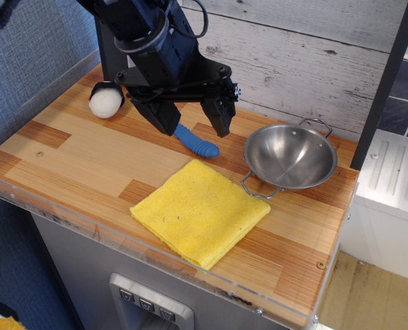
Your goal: PICK UP THE VISSEL AND PUT ONT YELLOW TOWEL
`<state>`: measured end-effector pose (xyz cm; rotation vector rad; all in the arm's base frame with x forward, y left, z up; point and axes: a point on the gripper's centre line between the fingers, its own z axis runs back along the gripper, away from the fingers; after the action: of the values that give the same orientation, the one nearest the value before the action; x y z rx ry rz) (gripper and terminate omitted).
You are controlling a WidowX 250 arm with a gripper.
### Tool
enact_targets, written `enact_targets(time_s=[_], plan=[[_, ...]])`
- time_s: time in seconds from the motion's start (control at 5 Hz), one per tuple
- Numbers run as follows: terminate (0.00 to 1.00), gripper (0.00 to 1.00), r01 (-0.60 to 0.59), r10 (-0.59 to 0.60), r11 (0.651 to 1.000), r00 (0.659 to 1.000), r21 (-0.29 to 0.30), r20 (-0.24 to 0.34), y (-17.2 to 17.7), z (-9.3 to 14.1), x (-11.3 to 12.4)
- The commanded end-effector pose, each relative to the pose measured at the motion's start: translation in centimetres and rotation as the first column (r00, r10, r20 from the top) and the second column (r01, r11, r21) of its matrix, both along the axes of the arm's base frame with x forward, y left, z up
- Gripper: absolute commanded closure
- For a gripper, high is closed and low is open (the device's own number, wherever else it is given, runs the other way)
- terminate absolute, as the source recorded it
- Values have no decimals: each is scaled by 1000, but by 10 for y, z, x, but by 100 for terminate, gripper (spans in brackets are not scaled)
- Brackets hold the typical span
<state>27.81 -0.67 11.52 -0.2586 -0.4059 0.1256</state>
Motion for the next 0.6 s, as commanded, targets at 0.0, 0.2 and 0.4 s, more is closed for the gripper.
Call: enact_targets(time_s=[0.0, 0.2, 0.4], plan=[[0, 0, 0, 0, 1000, 1000, 0, 0, 0, 0, 0], [0, 0, -20, 23, 998, 999, -64, 41, -3, -13, 8], [0, 0, -16, 27, 991, 996, -136, 84, -6, -28, 20]])
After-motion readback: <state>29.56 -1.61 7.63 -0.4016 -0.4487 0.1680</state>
